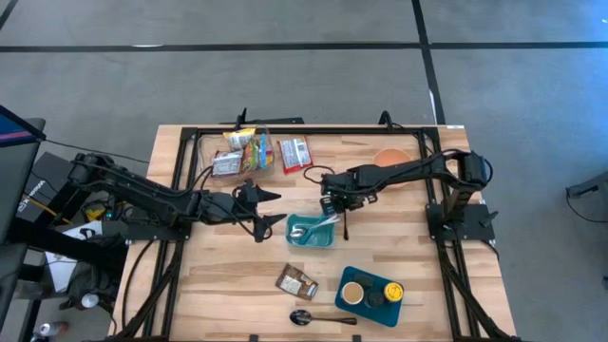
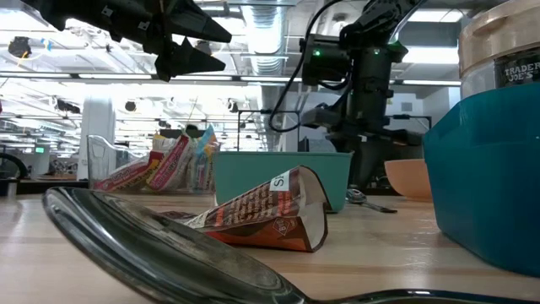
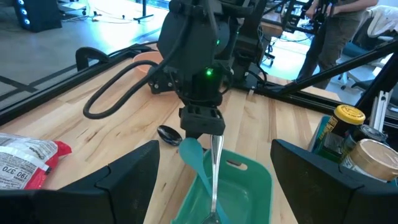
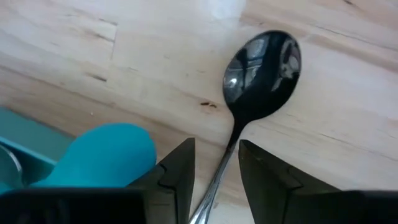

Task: Pick & Place Food Item
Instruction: Put the top black tablespoon into the green bin

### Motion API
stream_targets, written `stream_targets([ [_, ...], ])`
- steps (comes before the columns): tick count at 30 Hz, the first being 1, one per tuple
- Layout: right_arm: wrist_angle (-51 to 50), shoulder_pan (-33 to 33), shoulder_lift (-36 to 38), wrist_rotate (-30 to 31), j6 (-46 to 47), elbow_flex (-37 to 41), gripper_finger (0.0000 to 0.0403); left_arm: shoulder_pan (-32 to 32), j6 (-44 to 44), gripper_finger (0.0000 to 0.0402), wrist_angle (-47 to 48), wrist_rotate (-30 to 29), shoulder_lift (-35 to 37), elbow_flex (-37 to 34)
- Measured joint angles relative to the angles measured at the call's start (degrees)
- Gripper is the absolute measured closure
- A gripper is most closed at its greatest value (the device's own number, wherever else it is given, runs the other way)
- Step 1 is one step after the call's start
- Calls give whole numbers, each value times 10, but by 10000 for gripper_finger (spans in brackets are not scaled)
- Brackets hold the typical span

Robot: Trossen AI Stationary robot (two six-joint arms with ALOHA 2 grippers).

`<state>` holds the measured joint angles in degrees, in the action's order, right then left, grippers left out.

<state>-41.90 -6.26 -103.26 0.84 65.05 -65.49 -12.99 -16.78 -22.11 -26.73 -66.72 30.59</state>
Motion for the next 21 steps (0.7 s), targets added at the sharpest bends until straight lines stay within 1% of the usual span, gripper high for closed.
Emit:
stream_targets([
  [10,-18,6,0,1,35,0,285,0,0,101,0,0,0,0],
  [16,-18,11,0,5,39,0,285,0,0,101,0,0,0,0],
  [21,-17,10,-15,7,40,3,285,0,0,101,0,0,0,0],
])
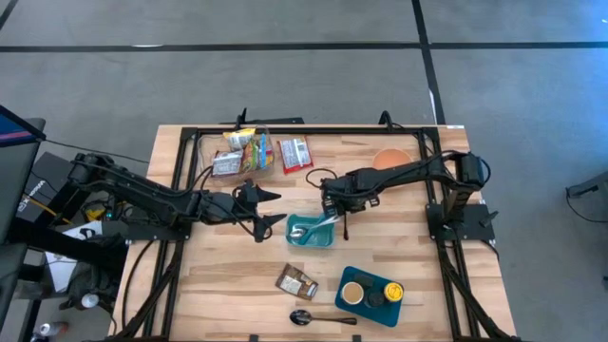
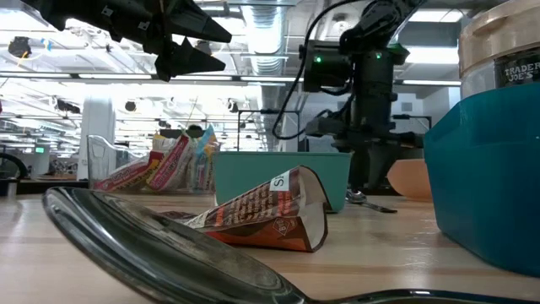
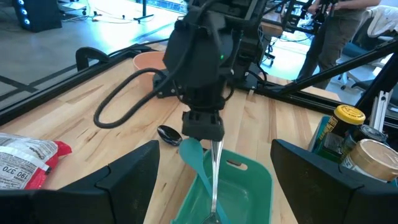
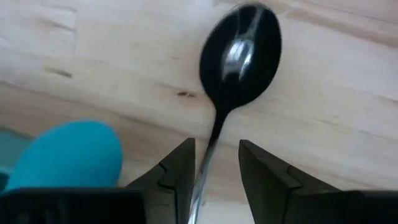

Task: Pick & Place Food Item
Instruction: Put the top black tablespoon into the green bin

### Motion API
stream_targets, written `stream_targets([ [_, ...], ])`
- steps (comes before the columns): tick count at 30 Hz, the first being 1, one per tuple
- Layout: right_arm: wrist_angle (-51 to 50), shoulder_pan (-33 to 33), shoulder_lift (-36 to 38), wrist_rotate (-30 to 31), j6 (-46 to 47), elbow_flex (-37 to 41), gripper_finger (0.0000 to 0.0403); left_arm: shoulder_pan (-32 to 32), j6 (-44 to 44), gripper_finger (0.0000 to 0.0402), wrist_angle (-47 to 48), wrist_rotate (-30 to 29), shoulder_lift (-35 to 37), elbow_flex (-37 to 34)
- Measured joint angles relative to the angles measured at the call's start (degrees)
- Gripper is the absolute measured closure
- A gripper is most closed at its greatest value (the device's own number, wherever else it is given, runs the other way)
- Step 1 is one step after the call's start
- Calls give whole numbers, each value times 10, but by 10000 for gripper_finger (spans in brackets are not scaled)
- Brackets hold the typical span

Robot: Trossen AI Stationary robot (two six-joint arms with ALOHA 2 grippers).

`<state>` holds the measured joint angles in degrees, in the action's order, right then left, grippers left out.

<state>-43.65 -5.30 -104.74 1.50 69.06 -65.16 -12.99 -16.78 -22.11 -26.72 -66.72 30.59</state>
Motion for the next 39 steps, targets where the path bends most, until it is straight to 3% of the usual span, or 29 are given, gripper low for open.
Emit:
stream_targets([
  [39,2,6,-14,11,-6,-1,285,0,0,101,-2,0,0,0],
])
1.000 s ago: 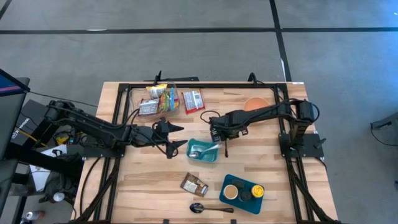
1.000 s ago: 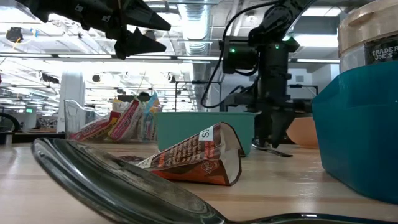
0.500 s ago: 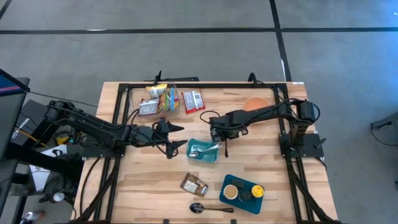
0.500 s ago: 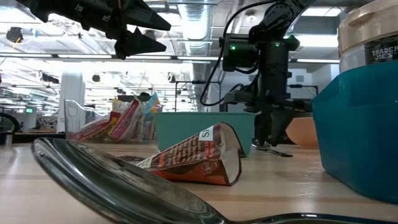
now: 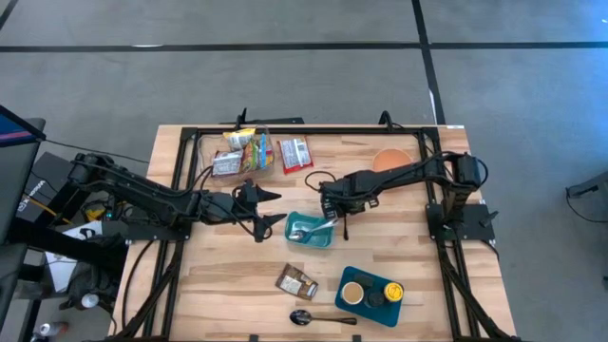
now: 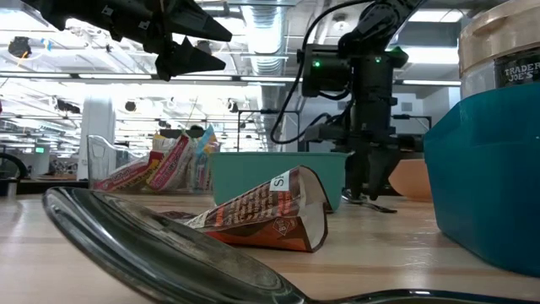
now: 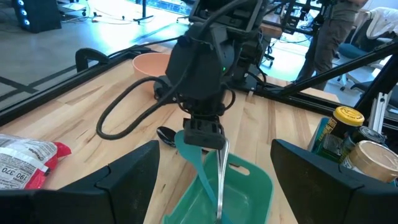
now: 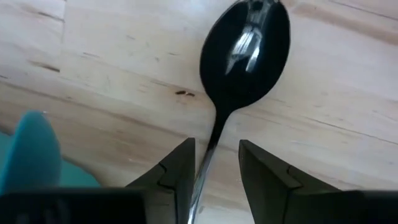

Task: Pick & Place Food Item
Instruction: Put the top black tablespoon into the green bin

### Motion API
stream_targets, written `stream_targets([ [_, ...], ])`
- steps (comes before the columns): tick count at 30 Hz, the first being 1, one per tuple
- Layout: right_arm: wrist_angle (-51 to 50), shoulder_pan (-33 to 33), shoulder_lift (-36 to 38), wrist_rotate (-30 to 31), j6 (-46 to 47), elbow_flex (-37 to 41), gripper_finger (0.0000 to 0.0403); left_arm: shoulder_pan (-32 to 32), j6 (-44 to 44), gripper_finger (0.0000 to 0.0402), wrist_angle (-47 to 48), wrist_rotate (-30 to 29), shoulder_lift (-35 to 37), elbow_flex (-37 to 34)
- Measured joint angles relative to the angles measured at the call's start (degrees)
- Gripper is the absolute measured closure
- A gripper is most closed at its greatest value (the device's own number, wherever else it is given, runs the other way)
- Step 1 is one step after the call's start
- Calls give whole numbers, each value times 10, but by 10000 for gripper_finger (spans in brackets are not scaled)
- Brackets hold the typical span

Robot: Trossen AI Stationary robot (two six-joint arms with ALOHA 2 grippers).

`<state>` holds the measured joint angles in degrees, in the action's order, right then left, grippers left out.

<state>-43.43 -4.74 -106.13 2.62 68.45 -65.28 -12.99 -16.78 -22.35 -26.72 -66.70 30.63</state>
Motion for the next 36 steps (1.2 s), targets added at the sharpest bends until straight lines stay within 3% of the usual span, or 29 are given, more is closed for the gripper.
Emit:
stream_targets([
  [13,-13,5,19,11,-25,0,285,0,0,101,0,0,0,0],
  [18,-40,14,31,64,-63,0,285,0,0,101,0,0,0,0],
  [28,-23,46,39,91,-265,0,285,0,0,101,0,0,0,0],
  [36,-21,60,39,95,-356,0,285,0,0,101,0,0,0,0],
])
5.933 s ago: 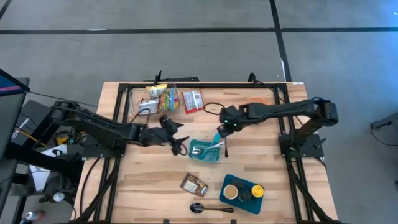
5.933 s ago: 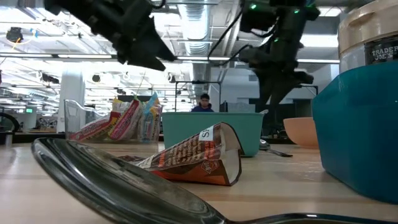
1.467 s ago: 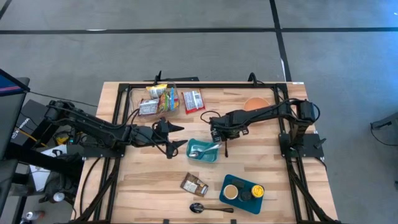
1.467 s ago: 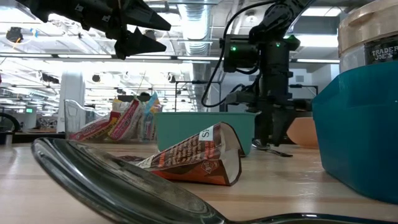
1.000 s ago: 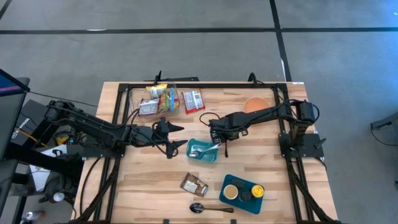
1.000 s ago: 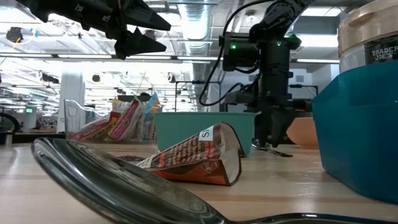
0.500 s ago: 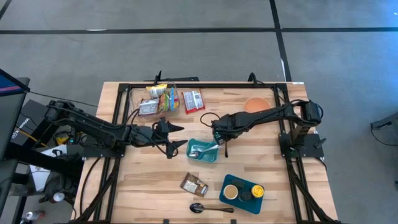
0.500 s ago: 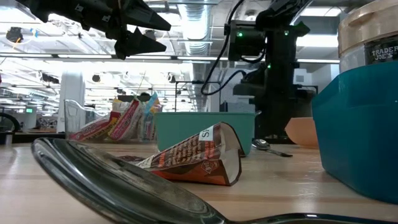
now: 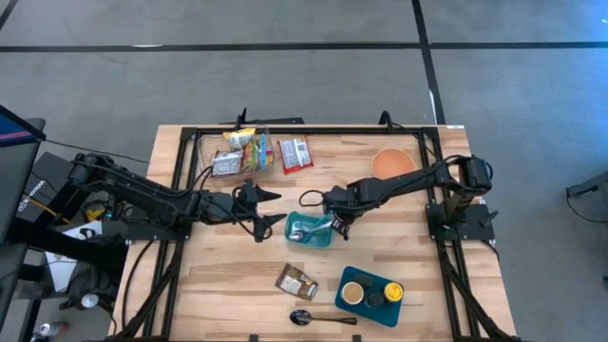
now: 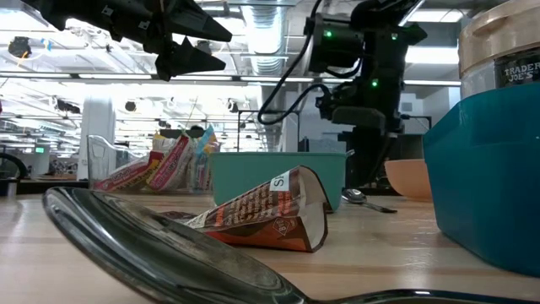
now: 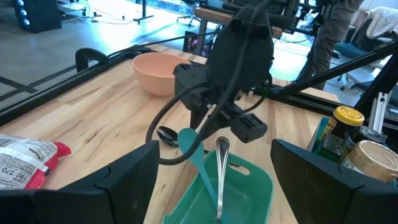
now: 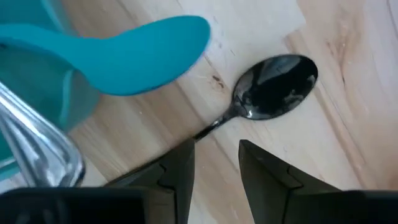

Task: Pick & Place Food Item
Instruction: Put the top black tablespoon into the green bin

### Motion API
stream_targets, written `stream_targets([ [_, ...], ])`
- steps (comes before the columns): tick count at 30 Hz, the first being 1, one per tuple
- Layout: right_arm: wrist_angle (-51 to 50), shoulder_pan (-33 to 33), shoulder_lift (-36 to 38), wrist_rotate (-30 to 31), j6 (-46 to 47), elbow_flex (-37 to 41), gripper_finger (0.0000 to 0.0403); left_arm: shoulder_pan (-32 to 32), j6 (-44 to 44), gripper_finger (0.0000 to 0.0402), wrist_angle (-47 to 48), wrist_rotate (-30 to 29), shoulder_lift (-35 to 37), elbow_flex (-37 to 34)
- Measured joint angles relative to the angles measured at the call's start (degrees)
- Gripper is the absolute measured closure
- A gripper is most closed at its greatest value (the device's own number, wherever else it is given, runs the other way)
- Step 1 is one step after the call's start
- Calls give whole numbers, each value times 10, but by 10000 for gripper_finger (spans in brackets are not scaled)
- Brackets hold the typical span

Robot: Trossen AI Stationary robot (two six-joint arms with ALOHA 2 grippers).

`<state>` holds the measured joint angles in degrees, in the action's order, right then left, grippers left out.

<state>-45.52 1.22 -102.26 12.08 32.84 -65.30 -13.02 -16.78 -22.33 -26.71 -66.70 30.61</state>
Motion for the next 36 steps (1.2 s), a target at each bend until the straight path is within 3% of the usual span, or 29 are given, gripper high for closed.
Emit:
stream_targets([
  [7,27,3,0,6,-26,3,285,0,0,101,0,0,0,0],
  [17,118,-1,2,0,-35,81,285,-1,0,101,0,0,0,0],
  [36,71,-2,9,0,-14,83,285,-1,0,101,0,0,0,0],
])
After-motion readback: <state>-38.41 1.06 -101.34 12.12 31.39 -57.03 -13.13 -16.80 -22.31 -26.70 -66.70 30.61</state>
